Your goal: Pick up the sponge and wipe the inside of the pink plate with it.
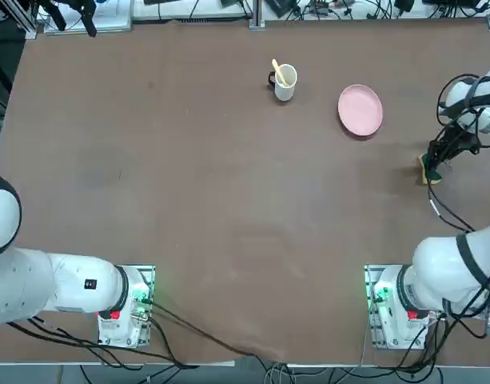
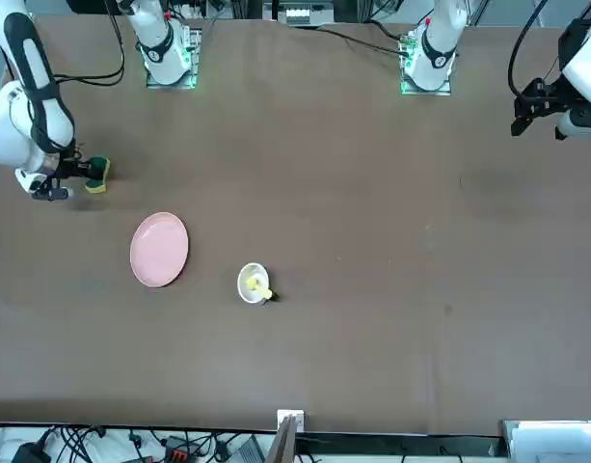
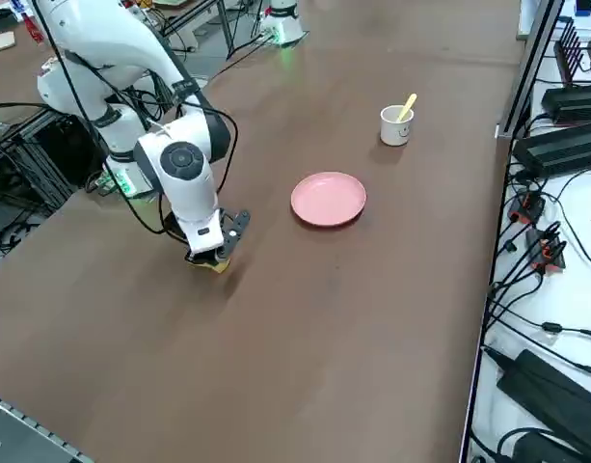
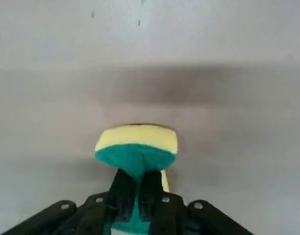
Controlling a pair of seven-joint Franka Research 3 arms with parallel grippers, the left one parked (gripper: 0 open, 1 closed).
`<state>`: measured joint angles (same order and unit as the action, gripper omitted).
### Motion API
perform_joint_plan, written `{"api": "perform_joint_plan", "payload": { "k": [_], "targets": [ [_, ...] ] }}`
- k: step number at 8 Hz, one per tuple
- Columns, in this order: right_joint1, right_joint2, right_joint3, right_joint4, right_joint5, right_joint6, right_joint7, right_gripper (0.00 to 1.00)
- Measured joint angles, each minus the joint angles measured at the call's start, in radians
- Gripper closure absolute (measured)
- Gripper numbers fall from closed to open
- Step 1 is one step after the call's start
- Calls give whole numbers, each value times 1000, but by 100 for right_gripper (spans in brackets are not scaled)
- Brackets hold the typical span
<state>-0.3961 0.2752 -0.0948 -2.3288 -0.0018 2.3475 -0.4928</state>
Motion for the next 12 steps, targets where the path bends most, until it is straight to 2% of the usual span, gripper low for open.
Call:
{"api": "perform_joint_plan", "payload": {
  "k": [1, 4, 5, 7, 9, 12],
  "targets": [
    [1, -17, 5, 37, 0, -50, 0, 91],
    [29, -51, 36, 268, 6, -358, 0, 91],
    [65, -42, 41, 314, 12, -388, 14, 94],
    [176, 17, 46, 370, 42, -389, 116, 94],
    [315, 107, 50, 448, 53, -384, 298, 94],
    [441, 216, 51, 552, 76, -360, 500, 94]
  ]
}}
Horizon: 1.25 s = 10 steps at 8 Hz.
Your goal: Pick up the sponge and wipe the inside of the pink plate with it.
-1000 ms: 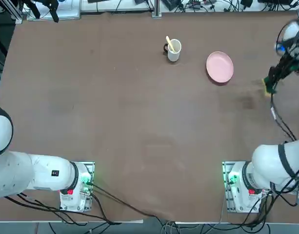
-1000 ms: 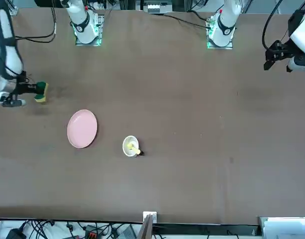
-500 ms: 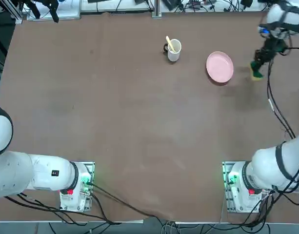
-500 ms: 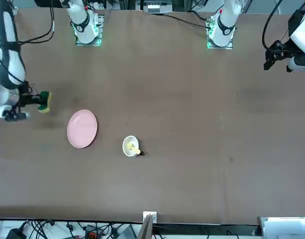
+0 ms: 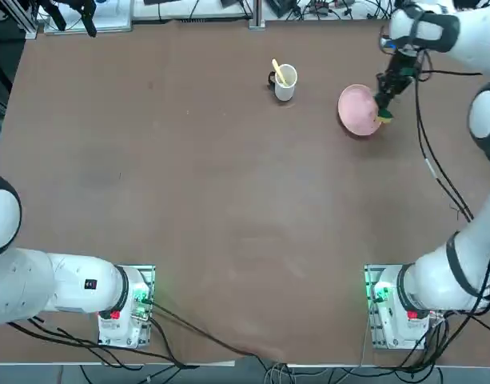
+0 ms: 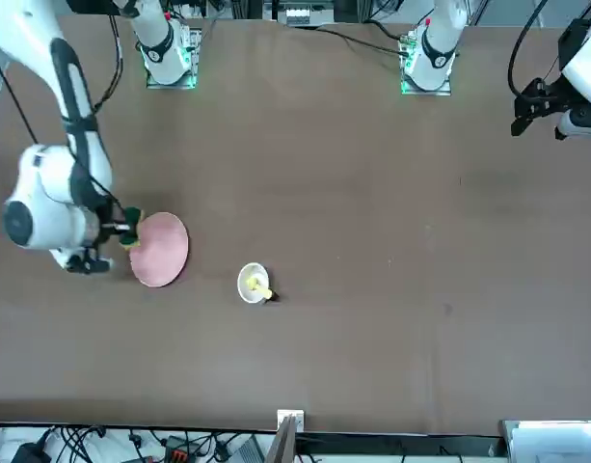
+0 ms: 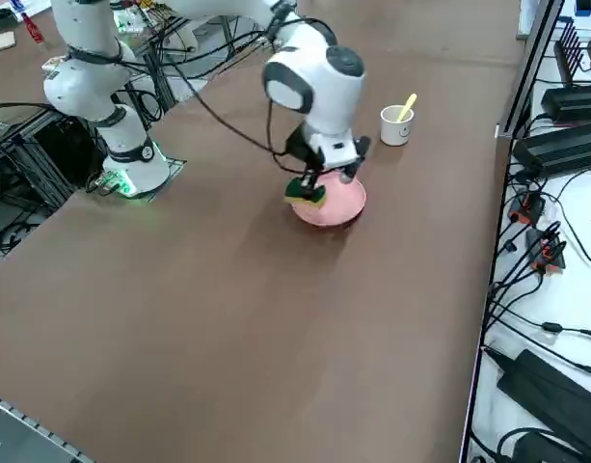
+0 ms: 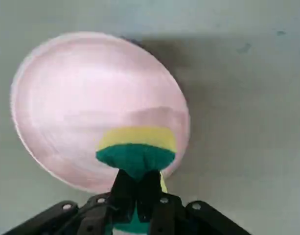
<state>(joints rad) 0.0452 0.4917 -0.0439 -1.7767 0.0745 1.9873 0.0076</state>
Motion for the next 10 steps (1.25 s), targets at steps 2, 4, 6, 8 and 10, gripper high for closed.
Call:
{"api": "perform_joint_plan", "payload": {
  "k": [2, 4, 6, 8, 10],
  "targets": [
    [55, 50, 0, 14, 1, 60, 119, 94],
    [83, 91, -1, 13, 1, 70, 159, 94],
    [83, 108, -9, 4, 0, 65, 160, 94],
    [83, 107, -16, 1, -12, 57, 159, 94],
    [77, 108, -23, -3, -47, 58, 159, 94]
  ]
}}
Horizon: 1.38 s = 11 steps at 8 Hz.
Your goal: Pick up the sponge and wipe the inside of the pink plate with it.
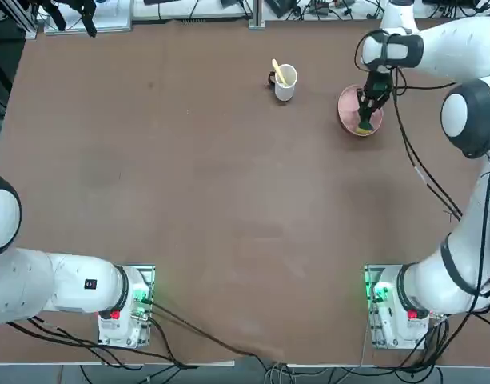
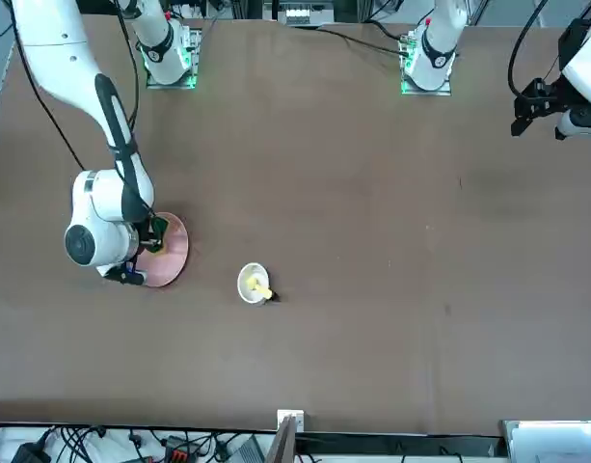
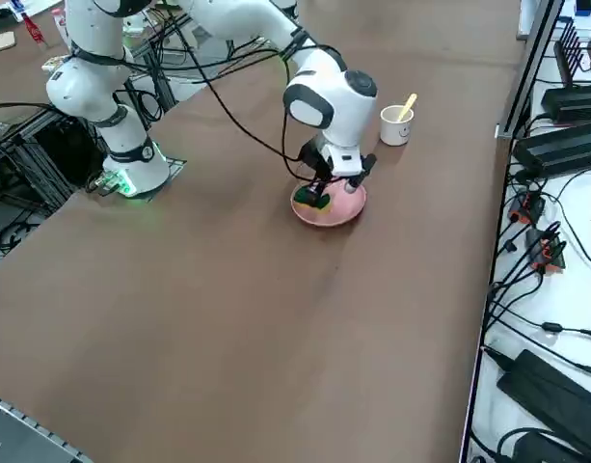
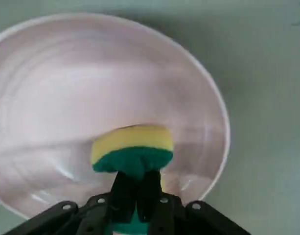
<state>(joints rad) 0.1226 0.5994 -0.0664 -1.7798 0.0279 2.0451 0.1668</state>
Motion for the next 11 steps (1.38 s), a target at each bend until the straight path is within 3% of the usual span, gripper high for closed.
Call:
{"api": "perform_joint_plan", "payload": {
  "k": [6, 11],
  "targets": [
    [-25, 8, -3, 3, -30, 95, 1, 94],
    [4, 50, 1, 73, -7, 126, 135, 94]
  ]
}}
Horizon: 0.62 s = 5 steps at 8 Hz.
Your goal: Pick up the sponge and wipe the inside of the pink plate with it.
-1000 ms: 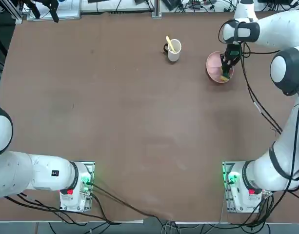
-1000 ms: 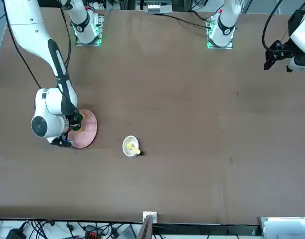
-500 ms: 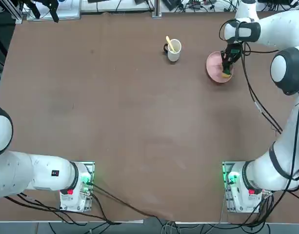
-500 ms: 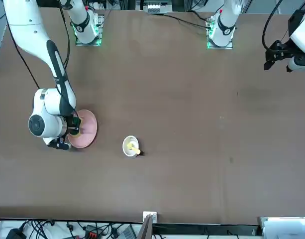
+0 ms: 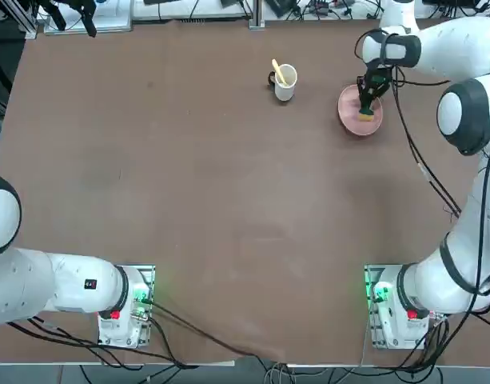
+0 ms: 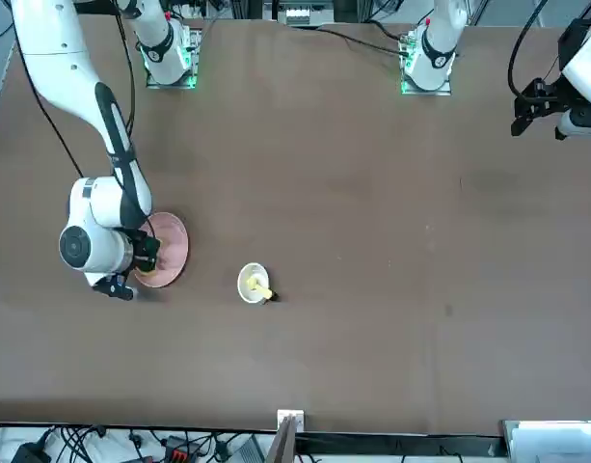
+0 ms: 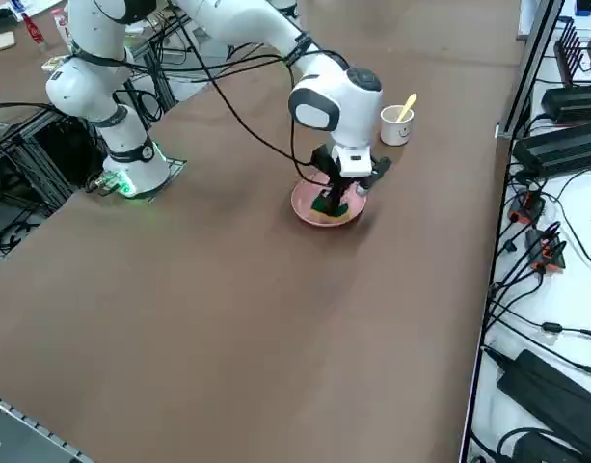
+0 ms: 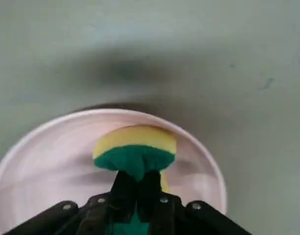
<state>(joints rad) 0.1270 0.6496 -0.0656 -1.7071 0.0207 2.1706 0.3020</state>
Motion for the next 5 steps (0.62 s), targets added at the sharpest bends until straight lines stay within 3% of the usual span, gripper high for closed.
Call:
{"api": "perform_joint_plan", "payload": {
  "k": [5],
  "targets": [
    [88, 15, 2, 26, 36, 6, 136, 94]
  ]
}}
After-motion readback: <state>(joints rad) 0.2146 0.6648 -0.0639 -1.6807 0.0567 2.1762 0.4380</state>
